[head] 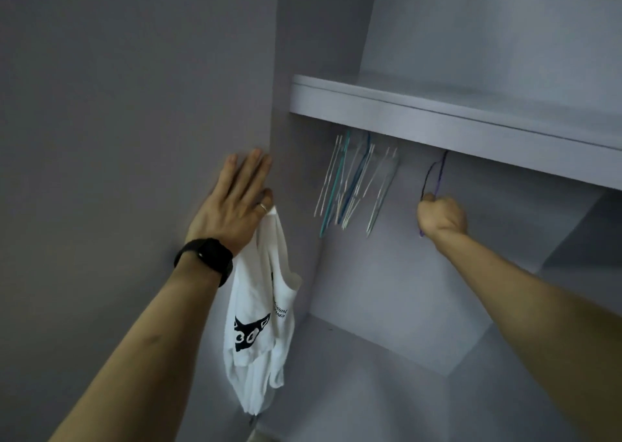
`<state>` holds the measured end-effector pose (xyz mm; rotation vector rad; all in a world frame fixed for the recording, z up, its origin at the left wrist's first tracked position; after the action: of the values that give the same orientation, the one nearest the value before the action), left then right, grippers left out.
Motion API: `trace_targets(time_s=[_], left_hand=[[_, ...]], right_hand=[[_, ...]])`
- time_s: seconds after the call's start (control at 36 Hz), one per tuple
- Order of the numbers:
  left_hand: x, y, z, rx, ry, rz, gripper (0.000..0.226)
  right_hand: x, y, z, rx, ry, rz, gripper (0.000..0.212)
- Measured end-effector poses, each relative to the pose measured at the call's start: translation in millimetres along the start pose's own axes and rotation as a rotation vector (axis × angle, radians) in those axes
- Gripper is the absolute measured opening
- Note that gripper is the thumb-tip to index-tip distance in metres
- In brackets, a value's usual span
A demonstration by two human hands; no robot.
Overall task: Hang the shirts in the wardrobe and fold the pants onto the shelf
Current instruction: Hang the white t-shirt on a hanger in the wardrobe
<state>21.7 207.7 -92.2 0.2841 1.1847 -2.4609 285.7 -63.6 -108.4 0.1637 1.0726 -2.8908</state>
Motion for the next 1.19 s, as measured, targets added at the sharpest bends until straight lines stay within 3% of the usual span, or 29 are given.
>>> trace_targets(time_s=[0.19,0.33,0.39,0.44,0.53,0.69,0.81,0.94,1.11,1.19], left_hand=[[2,3,6,0.168,-0.114,-0.074,0.047],[16,-3,35,0.772,0.038,-0.052,0.026],[17,-3,33,1.030,-0.092,0.023,0.033],[19,8,45,1.136,-0.151,0.010,0.039],[29,35,83,1.213,-0.059,-0.129,0.045],[68,132,128,1.240,-0.151,-0.529,0.062],[87,167,129,1.368,-0.242,-0.596,0.052],[89,190,131,1.492,-0.270,-0.641,0.028],[103,216,139,1.435,-0.329,-0.741,0.026],[107,218,145,1.392,-0.285,-0.740,0.020]], right_hand=[[79,57,28,-0.014,-0.085,0.017,0.050],[166,95,40,-0.158,-0.184,0.101,0.030],[194,103,43,-0.219,-0.214,0.133,0.026],[218,108,48,-0.275,-0.239,0.155,0.026],[245,108,58,-0.394,-0.237,0.164,0.025],[286,118,82,-0.657,-0.296,0.144,0.027],[299,142,91,-0.817,-0.311,0.059,0.030],[316,172,86,-0.788,-0.358,-0.021,0.031],[336,204,75,-0.819,-0.356,-0.063,0.039],[341,212,65,-0.701,-0.375,-0.072,0.043]])
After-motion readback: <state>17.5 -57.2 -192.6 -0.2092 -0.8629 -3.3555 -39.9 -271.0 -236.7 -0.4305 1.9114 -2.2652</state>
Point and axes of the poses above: each hand's wrist, its own x-axis away from the middle knuckle, its own z-axis out of the back of the hand, y = z × x, the point moved 10 cm from there along -x, towards the middle knuckle, and after that the axes turned 5 degrees about -y, right-handed, at the moved point
